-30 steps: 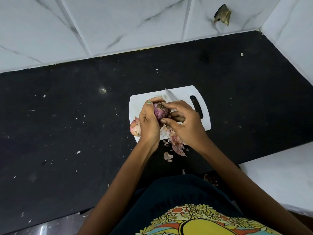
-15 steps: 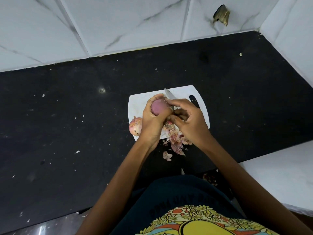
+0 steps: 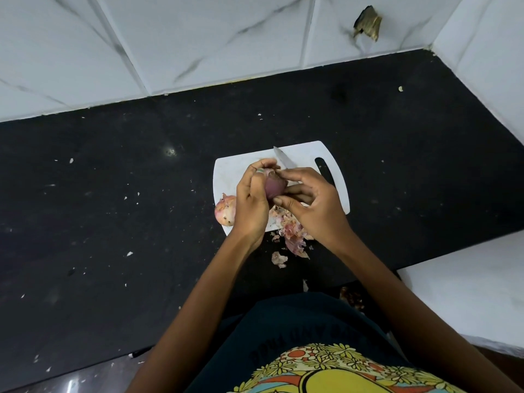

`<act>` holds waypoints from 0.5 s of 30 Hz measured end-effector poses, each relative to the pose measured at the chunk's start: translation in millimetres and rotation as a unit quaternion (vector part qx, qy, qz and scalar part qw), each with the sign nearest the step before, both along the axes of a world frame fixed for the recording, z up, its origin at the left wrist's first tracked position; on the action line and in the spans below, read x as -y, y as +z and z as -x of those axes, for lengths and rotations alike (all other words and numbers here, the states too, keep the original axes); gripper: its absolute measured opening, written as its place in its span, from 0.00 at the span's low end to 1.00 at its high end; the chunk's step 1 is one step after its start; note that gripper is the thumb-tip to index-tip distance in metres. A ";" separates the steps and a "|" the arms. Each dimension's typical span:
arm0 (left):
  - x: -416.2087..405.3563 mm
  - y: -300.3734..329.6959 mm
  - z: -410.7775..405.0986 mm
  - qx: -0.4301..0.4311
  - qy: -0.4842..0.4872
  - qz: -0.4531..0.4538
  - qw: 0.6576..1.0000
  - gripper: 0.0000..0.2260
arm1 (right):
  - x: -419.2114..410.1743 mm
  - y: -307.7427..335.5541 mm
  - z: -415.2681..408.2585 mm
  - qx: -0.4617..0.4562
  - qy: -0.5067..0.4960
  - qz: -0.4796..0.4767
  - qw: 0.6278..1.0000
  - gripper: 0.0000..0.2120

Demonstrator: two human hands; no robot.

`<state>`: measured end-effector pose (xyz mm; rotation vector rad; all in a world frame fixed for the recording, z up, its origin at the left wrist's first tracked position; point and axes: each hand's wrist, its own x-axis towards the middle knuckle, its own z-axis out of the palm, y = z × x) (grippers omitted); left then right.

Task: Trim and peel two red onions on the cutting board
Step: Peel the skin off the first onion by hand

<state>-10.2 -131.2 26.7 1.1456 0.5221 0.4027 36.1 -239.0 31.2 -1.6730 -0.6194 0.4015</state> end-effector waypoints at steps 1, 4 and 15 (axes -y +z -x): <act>-0.3 0.0 0.0 0.002 0.003 -0.006 1.000 0.14 | -0.2 0.1 1.0 -0.001 -0.001 -0.002 1.000 0.20; 0.5 -0.6 -0.1 0.007 0.015 -0.007 1.000 0.16 | -0.1 0.7 1.8 -0.012 -0.005 -0.010 1.000 0.20; -5.4 11.0 4.0 0.021 -0.089 0.112 0.990 0.13 | 7.9 1.9 -1.3 -0.051 -0.016 -0.031 0.998 0.20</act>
